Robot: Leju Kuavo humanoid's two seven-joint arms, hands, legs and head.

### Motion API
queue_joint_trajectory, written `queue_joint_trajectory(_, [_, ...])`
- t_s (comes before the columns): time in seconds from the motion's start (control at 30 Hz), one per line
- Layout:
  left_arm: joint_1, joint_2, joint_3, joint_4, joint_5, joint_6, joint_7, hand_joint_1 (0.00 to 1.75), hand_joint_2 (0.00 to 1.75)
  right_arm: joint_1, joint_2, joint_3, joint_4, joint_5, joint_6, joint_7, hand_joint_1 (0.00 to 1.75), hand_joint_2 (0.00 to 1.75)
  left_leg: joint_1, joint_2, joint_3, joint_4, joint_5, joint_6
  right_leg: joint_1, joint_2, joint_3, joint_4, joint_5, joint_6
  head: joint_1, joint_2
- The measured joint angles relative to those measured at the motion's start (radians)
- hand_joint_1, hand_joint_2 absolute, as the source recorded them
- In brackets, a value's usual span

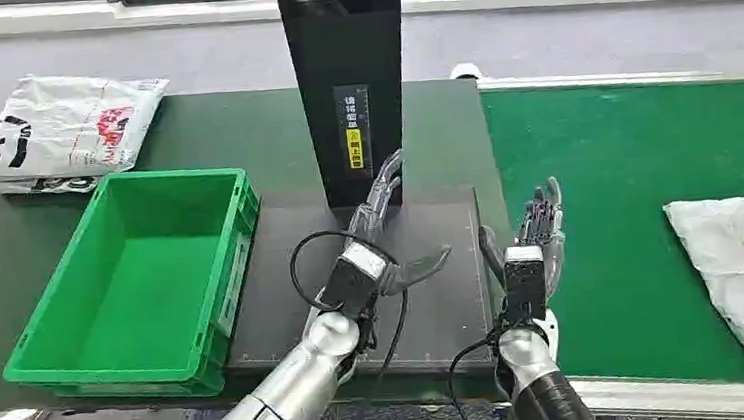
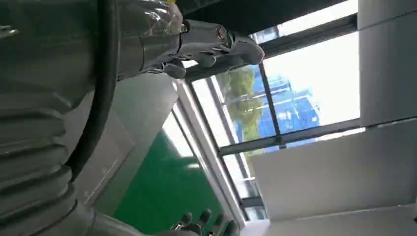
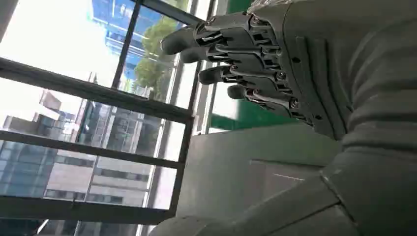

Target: Moved the parcel from conveyor to table for the left to box.

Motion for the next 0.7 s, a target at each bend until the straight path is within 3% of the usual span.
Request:
queue_joint_trajectory(0.27, [-0.048,0.000,0.000,0.088,0.086,-0.018,0.000,0.00,1.75,-0.001,-0.007,0.000,0.001,-0.019,0.020,0.000,0.00,1.75,0.000,0.000,0.000,0.000,0.000,0.000,0.000,0.001,0.000,0.000,0.001,0.000,0.000,0.000])
queue_joint_trajectory(0.47, [-0.102,-0.004,0.000,0.171,0.209,-0.032,0.008,0.00,1.75,-0.009,-0.010,0.000,0.030,-0.036,0.166,0.021,0.00,1.75,0.000,0.000,0.000,0.000,0.001,-0.001,0.000,0.000,0.000,0.000,0.001,0.000,0.000,0.000])
queue_joint_trajectory(0.7, [-0.118,0.004,0.000,0.217,0.206,-0.063,0.035,0.00,1.75,0.002,-0.030,-0.003,0.030,0.067,0.102,0.060,0.00,1.75,0.000,0.000,0.000,0.000,0.001,-0.001,0.000,0.001,0.000,0.000,0.001,0.000,0.000,0.000])
